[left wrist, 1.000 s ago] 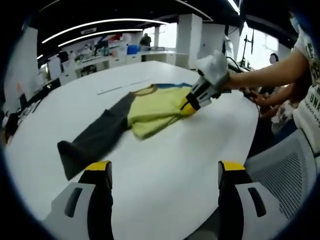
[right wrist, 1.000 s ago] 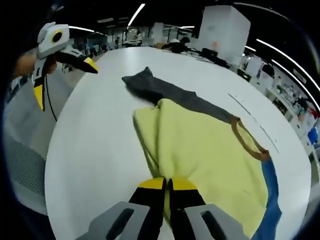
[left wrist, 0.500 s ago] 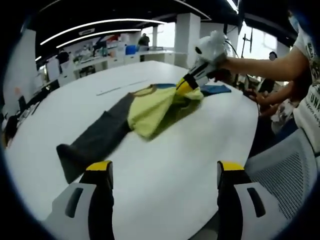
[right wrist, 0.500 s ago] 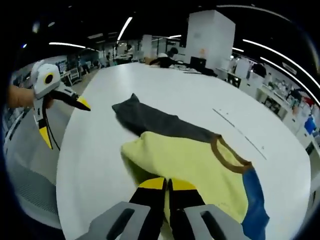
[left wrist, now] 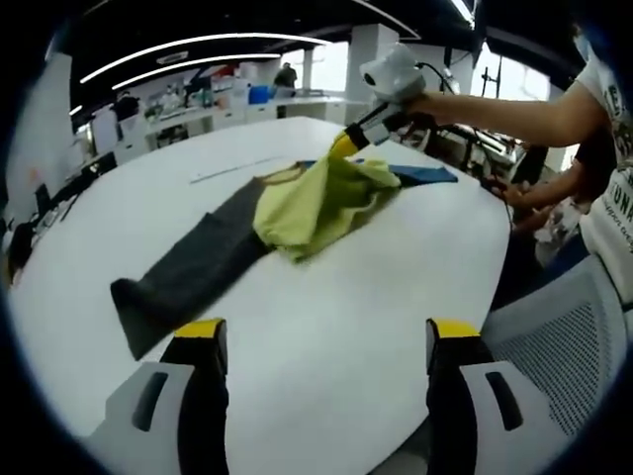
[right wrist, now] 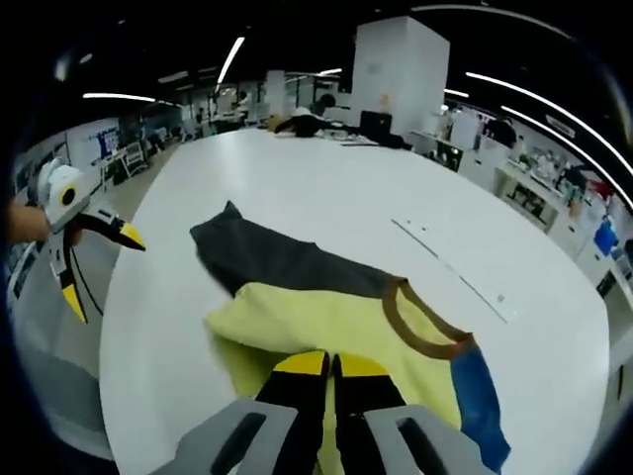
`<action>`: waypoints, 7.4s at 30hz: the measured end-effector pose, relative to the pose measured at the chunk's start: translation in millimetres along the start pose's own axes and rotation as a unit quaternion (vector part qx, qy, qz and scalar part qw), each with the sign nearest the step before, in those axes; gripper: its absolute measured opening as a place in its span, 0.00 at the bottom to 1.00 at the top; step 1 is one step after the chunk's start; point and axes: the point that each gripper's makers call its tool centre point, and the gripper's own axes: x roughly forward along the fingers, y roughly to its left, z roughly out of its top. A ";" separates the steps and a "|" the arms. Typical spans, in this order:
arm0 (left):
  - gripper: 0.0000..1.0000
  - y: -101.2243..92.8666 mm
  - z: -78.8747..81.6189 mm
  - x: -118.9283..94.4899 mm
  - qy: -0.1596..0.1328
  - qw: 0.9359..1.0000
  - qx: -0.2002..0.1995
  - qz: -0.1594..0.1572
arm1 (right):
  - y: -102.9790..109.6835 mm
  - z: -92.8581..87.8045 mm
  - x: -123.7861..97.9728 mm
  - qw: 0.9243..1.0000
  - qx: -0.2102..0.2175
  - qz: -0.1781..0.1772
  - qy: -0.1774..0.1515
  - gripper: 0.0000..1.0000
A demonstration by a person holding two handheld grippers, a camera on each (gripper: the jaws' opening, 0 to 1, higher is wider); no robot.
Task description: Fold the garment on the visible template until the final outline fits inside the template.
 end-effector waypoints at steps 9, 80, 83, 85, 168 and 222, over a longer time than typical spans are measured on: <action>0.76 -1.0 -0.7 2.7 0.003 1.000 -0.003 -0.005 | -29.3 -11.6 16.5 1.000 -0.001 -0.011 0.026 0.00; 0.46 22.4 43.8 61.4 -0.030 0.999 -0.037 -0.009 | 48.0 -88.0 -32.7 0.995 0.029 0.087 0.046 0.35; 0.44 22.0 43.0 70.1 -0.025 0.999 -0.036 -0.012 | 43.3 -94.4 -32.5 0.996 0.029 0.065 0.053 0.33; 0.43 24.5 42.5 75.1 -0.021 0.999 -0.036 -0.006 | 37.8 -99.7 -32.2 0.997 0.020 0.047 0.060 0.31; 0.00 45.0 79.7 91.5 -0.032 0.993 -0.085 0.078 | 18.7 -96.9 -74.0 0.993 0.026 -0.115 0.008 0.00; 0.01 -14.0 -2.6 18.9 0.008 0.985 -0.144 0.093 | 156.9 -130.6 -104.7 0.993 0.113 -0.032 0.025 0.00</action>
